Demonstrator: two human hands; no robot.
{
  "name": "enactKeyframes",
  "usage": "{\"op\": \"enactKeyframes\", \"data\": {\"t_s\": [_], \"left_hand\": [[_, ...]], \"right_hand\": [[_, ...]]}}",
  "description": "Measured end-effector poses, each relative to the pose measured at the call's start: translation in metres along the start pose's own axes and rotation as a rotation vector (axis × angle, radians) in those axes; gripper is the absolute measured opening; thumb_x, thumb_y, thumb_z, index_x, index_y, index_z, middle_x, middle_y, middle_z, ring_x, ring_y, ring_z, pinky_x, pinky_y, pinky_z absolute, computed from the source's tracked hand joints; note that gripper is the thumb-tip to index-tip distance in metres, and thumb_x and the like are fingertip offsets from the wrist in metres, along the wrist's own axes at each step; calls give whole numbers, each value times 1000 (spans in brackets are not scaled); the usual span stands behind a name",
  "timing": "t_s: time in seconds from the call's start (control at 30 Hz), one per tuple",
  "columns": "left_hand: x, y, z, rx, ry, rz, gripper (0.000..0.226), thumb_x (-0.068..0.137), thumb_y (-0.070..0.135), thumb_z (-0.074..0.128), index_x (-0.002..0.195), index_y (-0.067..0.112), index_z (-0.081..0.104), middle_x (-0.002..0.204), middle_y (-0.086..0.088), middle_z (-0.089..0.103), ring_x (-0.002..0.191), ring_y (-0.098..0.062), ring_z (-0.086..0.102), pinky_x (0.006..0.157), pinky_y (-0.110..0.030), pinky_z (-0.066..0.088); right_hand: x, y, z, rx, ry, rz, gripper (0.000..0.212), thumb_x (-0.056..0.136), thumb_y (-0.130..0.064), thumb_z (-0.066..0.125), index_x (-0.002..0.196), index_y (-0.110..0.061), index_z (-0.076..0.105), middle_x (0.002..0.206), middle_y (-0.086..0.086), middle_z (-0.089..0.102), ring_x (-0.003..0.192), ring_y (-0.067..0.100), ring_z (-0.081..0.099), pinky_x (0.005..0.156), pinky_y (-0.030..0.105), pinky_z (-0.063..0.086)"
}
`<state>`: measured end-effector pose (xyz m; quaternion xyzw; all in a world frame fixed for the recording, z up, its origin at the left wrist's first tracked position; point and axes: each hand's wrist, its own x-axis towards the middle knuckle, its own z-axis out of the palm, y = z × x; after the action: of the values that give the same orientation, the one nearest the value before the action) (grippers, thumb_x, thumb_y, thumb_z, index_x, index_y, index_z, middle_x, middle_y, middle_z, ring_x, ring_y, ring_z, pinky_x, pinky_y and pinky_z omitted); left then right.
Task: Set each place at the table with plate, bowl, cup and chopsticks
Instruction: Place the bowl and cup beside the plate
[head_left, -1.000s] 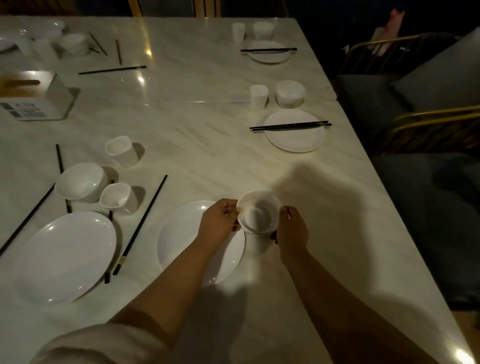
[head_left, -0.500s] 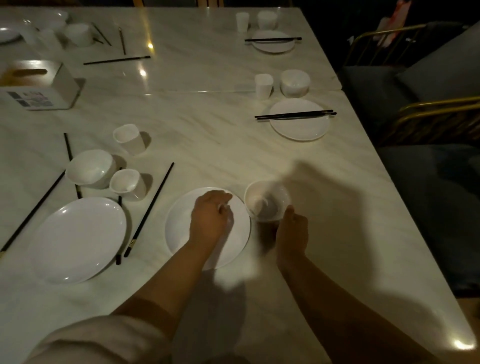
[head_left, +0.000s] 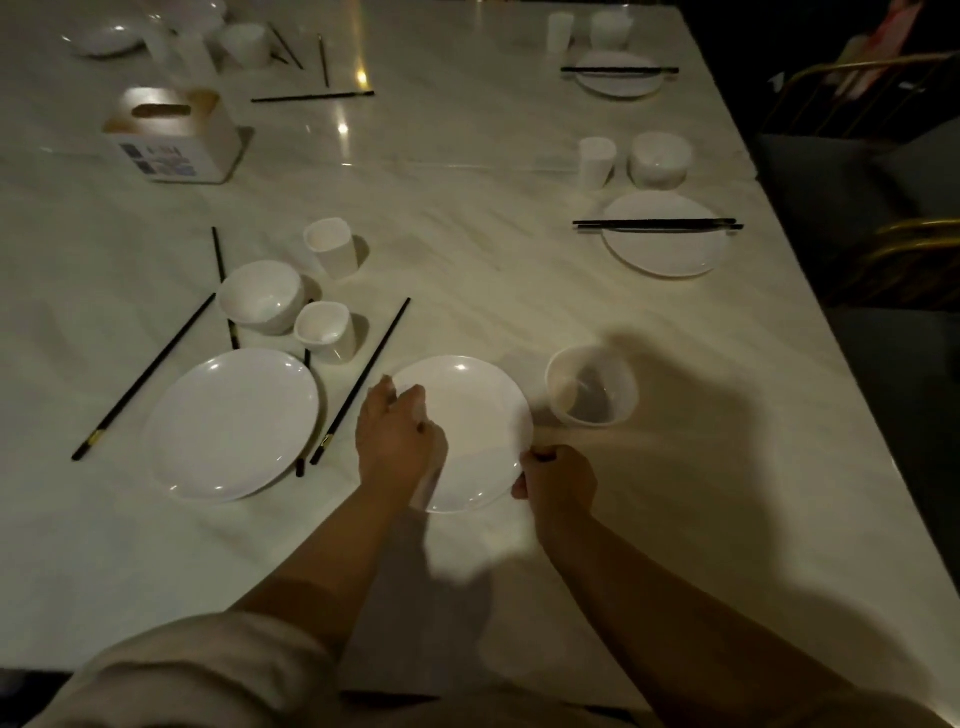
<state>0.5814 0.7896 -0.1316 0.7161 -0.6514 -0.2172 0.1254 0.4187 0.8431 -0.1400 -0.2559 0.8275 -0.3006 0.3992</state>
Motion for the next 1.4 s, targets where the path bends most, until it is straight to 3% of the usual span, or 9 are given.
{"op": "enactKeyframes", "data": {"t_s": [0.17, 0.27, 0.33, 0.47, 0.63, 0.93, 1.1, 1.27, 1.4], "left_hand": [[8, -18, -1, 20, 27, -47, 46, 75, 34, 32, 106, 19, 62, 120, -14, 62, 122, -29, 48, 98, -44, 43], [4, 2, -4, -79, 92, -37, 32, 82, 19, 54, 111, 16, 67, 128, -16, 58, 126, -30, 47, 105, -50, 36], [2, 25, -2, -199, 89, -10, 33, 87, 12, 60, 119, 13, 65, 136, -13, 54, 130, -26, 44, 114, -29, 24], [-6, 77, 6, -479, -111, 40, 35, 91, 6, 53, 125, 13, 61, 133, -3, 58, 126, -19, 49, 92, -1, 19], [-12, 120, 17, -570, -346, 30, 41, 95, 19, 46, 134, 29, 54, 137, 3, 56, 127, -19, 50, 108, -27, 35], [-11, 104, 16, -644, -182, -106, 28, 92, 15, 48, 109, 24, 68, 108, -1, 69, 106, -22, 61, 102, -38, 45], [-6, 100, 14, -598, -191, -79, 28, 95, 17, 48, 113, 21, 68, 113, -2, 69, 104, -19, 61, 103, -37, 45], [5, 94, -9, -596, -56, -51, 30, 95, 9, 46, 118, 16, 64, 115, 8, 61, 104, -5, 52, 96, -9, 31], [23, 68, -26, -466, 237, 3, 39, 87, 1, 51, 122, 13, 60, 128, -7, 52, 111, -14, 52, 90, -10, 33]], "right_hand": [[-9, -3, 12, 98, -106, 25, 17, 88, -17, 61, 87, -1, 68, 71, 15, 72, 58, 28, 70, 64, 36, 60], [-8, -3, 3, 229, -20, 107, 17, 90, -12, 52, 84, -1, 64, 71, 11, 67, 59, 27, 66, 59, 36, 55], [-1, -4, -8, 312, 160, 145, 17, 92, -11, 47, 93, 1, 60, 85, 16, 65, 79, 32, 65, 73, 39, 54], [20, -14, -41, 474, 458, 88, 23, 93, -8, 43, 112, 1, 54, 112, 18, 58, 105, 32, 56, 84, 33, 41], [36, -14, -62, 415, 269, -94, 31, 97, -20, 43, 127, -16, 52, 116, 1, 57, 106, 18, 53, 90, 30, 42], [24, -12, -49, 386, 232, -58, 19, 92, -10, 48, 109, -14, 55, 103, 3, 58, 100, 24, 57, 82, 32, 44], [15, -22, -42, -85, 463, -385, 43, 83, -6, 60, 125, -6, 56, 127, 15, 55, 118, 35, 49, 95, 41, 41], [12, -49, -26, -87, 274, -616, 41, 85, -6, 58, 125, -11, 57, 125, 7, 60, 122, 25, 49, 106, 32, 34], [8, -67, 2, -92, 106, -745, 35, 90, -7, 55, 124, -9, 59, 122, 8, 61, 119, 24, 52, 101, 27, 37]]}}
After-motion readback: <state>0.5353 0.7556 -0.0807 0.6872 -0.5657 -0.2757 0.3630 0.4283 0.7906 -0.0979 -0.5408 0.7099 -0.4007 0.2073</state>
